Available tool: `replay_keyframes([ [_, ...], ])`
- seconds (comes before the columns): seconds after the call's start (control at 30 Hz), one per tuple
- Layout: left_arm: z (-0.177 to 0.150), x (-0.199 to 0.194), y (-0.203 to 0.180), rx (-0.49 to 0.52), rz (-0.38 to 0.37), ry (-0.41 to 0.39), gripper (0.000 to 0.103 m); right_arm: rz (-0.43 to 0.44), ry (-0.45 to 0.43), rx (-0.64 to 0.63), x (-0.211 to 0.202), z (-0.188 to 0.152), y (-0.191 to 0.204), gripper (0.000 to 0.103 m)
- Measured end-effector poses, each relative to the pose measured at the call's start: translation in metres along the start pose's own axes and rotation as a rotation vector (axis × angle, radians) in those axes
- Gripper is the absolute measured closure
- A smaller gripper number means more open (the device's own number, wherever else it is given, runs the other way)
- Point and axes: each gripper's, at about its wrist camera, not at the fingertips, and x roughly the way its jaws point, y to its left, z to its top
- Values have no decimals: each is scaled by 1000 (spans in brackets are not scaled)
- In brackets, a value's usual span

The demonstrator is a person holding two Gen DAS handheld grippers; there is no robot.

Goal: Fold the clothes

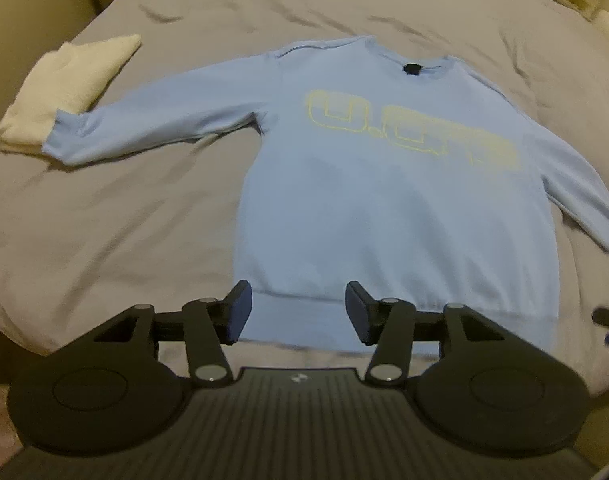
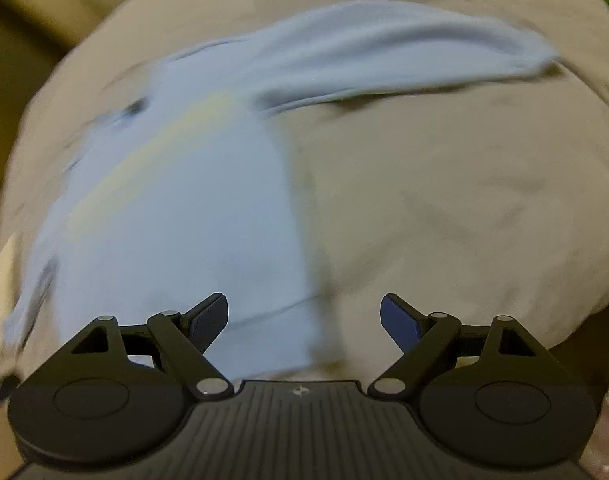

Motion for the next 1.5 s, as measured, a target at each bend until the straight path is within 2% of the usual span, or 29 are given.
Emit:
replay_keyframes([
  [0.13,-15,-23,8,49,-5,-13,45,2,-111,-118,-51,-44,58,14],
  [0.23,-25,-40,13,86,-9,-24,43,-10,-152,-139,-77,-74,79,13],
  [0.37,-39,-63,19,129,-16,-37,39,-56,-142,-158,-90,-105,100,13],
  [0.6,-53,-92,21,158,-31,-66,36,-120,-156,-210,-111,-140,124,13],
  [0.87,-69,-108,26,177,-44,-70,31,-165,-164,-234,-123,-161,141,13],
  [1.07,-79,-121,32,189,-54,-85,26,-152,-166,-249,-132,-170,155,13],
  [1.3,-84,-130,35,191,-61,-107,25,-145,-181,-293,-137,-174,172,12],
  [1.4,-84,-131,37,188,-64,-112,25,-150,-187,-297,-138,-176,173,2],
  [1.5,-84,-132,36,192,-67,-113,24,-151,-195,-297,-140,-176,174,2],
])
